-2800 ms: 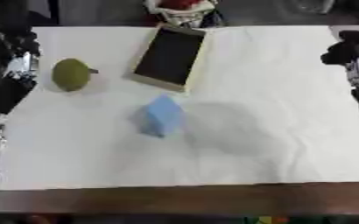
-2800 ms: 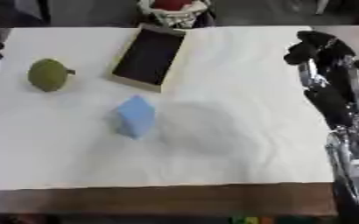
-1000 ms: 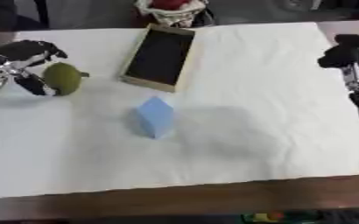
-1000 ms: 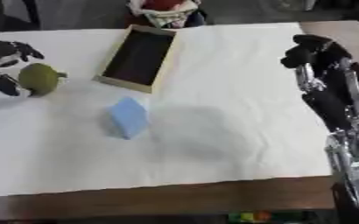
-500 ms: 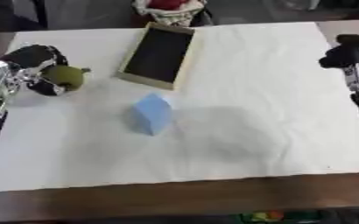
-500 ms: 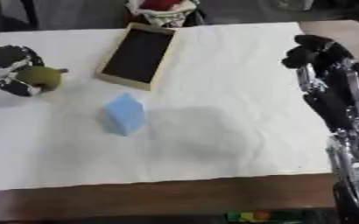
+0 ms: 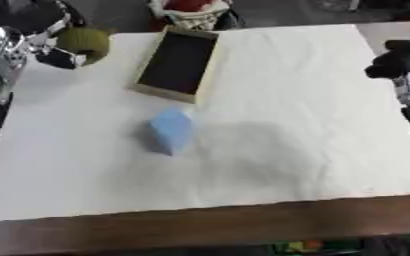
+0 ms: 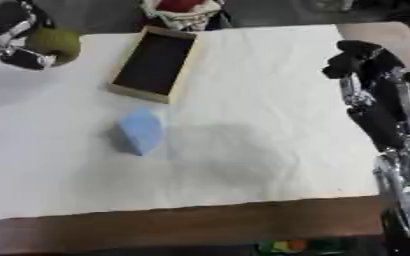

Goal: Pick up objects on the table and place them in the box.

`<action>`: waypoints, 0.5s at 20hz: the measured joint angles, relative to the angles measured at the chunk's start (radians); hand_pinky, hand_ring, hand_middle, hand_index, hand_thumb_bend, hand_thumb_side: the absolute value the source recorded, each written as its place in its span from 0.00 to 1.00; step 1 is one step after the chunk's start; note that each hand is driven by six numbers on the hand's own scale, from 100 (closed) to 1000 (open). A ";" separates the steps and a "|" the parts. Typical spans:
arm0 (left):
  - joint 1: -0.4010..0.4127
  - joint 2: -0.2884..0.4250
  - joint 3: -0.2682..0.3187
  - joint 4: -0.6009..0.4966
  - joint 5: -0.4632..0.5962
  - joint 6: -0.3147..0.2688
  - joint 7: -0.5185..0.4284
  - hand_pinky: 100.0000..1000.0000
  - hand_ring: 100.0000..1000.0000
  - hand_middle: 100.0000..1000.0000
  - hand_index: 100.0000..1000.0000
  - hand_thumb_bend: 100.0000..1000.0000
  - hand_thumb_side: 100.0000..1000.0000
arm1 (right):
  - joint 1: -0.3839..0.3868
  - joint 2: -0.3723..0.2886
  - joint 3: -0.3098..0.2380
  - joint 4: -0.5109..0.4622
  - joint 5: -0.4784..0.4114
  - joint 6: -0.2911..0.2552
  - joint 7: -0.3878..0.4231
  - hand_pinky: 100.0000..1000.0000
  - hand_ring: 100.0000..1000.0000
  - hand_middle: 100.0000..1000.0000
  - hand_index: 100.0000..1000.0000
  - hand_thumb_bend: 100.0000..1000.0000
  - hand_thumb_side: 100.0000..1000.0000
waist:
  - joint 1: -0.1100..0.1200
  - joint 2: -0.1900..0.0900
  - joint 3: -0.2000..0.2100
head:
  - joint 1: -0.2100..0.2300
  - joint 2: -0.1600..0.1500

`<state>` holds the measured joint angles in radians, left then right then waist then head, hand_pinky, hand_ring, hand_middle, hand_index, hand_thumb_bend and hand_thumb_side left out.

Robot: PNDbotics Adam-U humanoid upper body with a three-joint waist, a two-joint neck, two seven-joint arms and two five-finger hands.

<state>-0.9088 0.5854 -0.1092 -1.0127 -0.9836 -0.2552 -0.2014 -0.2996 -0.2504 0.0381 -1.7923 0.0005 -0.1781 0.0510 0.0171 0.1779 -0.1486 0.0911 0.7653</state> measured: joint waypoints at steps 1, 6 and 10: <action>-0.009 -0.009 -0.003 0.000 0.001 0.003 0.006 0.60 0.47 0.46 0.61 0.06 0.04 | -0.001 0.000 0.000 0.000 -0.001 0.000 0.001 0.64 0.58 0.54 0.73 0.00 0.46 | 0.000 0.001 -0.006 | 0.002 0.000; -0.028 -0.073 -0.025 0.031 -0.005 0.006 0.057 0.61 0.51 0.50 0.65 0.07 0.04 | -0.008 0.000 0.006 0.000 -0.003 0.000 0.007 0.64 0.58 0.54 0.73 0.00 0.46 | 0.000 0.005 -0.028 | 0.010 0.000; -0.030 -0.095 -0.033 0.058 -0.022 0.000 0.080 0.65 0.57 0.57 0.71 0.10 0.04 | -0.009 0.001 0.008 0.002 -0.004 0.001 0.009 0.64 0.58 0.54 0.73 0.00 0.46 | -0.001 0.007 -0.036 | 0.014 0.000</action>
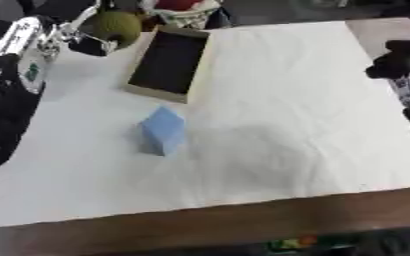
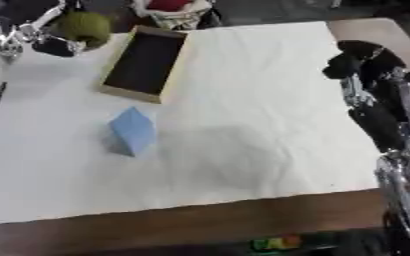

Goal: Pick up objects on the table and place them in the box.

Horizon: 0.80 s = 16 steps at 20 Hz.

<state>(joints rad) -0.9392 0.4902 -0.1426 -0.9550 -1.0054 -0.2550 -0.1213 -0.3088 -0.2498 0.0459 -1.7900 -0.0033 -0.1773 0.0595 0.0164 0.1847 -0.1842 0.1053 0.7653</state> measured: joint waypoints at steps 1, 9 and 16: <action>-0.003 -0.011 -0.004 0.010 -0.007 0.000 0.004 0.67 0.59 0.59 0.72 0.11 0.05 | 0.000 0.000 0.002 0.000 0.000 0.000 0.001 0.64 0.58 0.54 0.73 0.00 0.46 | 0.000 0.001 -0.006 | 0.002 0.000; -0.006 -0.091 -0.018 0.075 -0.069 0.008 0.069 0.72 0.69 0.71 0.81 0.18 0.05 | -0.001 0.000 0.004 0.002 -0.004 0.001 0.002 0.64 0.58 0.53 0.73 0.00 0.46 | 0.000 0.006 -0.014 | 0.008 0.000; -0.001 -0.081 -0.020 0.065 -0.046 0.000 0.027 0.78 0.77 0.80 0.89 0.29 0.28 | -0.002 0.000 0.004 0.003 -0.004 0.001 0.002 0.64 0.58 0.53 0.73 0.00 0.46 | 0.000 0.006 -0.010 | 0.006 0.000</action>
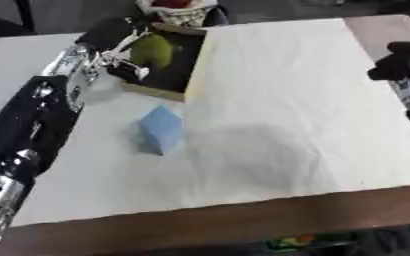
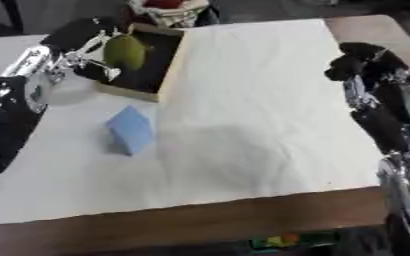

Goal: Pick up objects on the table and place them in the box.

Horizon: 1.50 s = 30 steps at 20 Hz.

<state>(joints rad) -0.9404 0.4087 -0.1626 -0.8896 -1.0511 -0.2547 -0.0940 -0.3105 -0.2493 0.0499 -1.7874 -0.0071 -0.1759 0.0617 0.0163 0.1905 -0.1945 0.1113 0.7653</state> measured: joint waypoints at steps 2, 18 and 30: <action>0.000 0.014 0.003 -0.019 0.020 0.000 -0.016 0.78 0.77 0.80 0.89 0.31 0.32 | 0.000 0.000 0.000 0.000 0.000 0.000 0.000 0.64 0.58 0.53 0.73 0.00 0.46 | 0.000 0.000 0.005 | -0.002 0.000; 0.084 0.217 -0.114 -0.368 0.264 -0.165 -0.227 0.77 0.73 0.73 0.85 0.34 0.31 | -0.002 0.000 -0.003 0.001 0.001 -0.001 -0.002 0.64 0.58 0.53 0.73 0.00 0.46 | 0.009 0.000 0.023 | -0.023 0.000; 0.231 0.402 -0.266 -0.680 0.474 -0.297 -0.391 0.82 0.82 0.83 0.91 0.43 0.24 | -0.002 -0.001 -0.006 0.001 0.005 -0.002 -0.004 0.64 0.58 0.53 0.73 0.00 0.46 | 0.024 0.000 0.024 | -0.038 0.000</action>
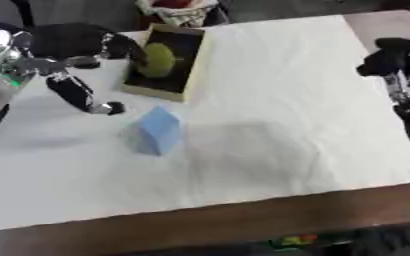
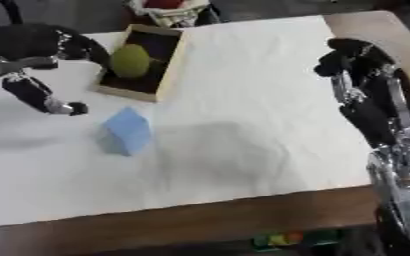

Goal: Pick up objects on the table and place them in the box.

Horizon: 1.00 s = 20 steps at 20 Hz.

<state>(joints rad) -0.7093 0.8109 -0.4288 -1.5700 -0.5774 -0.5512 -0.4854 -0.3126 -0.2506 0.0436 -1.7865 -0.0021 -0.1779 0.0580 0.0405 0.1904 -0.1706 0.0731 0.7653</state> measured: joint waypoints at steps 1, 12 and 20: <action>0.000 0.001 -0.007 -0.013 0.016 0.002 -0.019 0.83 0.82 0.84 0.91 0.43 0.24 | 0.000 0.000 0.000 0.000 0.000 0.000 0.000 0.64 0.58 0.53 0.73 0.00 0.46 | 0.000 0.000 -0.001 | 0.000 0.000; -0.023 -0.060 -0.044 0.046 0.050 0.072 -0.144 0.84 0.85 0.87 0.93 0.44 0.27 | -0.001 0.000 0.000 0.000 0.000 0.000 0.001 0.64 0.58 0.53 0.73 0.00 0.46 | -0.003 0.000 -0.007 | -0.004 0.000; -0.039 -0.105 -0.044 0.116 0.041 0.099 -0.171 0.85 0.86 0.88 0.93 0.44 0.27 | -0.001 0.000 0.000 0.000 0.000 0.000 0.001 0.64 0.58 0.53 0.73 0.00 0.46 | -0.006 0.000 -0.009 | -0.004 0.000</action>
<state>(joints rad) -0.7480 0.7063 -0.4725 -1.4541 -0.5367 -0.4525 -0.6560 -0.3136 -0.2506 0.0436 -1.7861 -0.0021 -0.1778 0.0588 0.0345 0.1903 -0.1791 0.0693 0.7653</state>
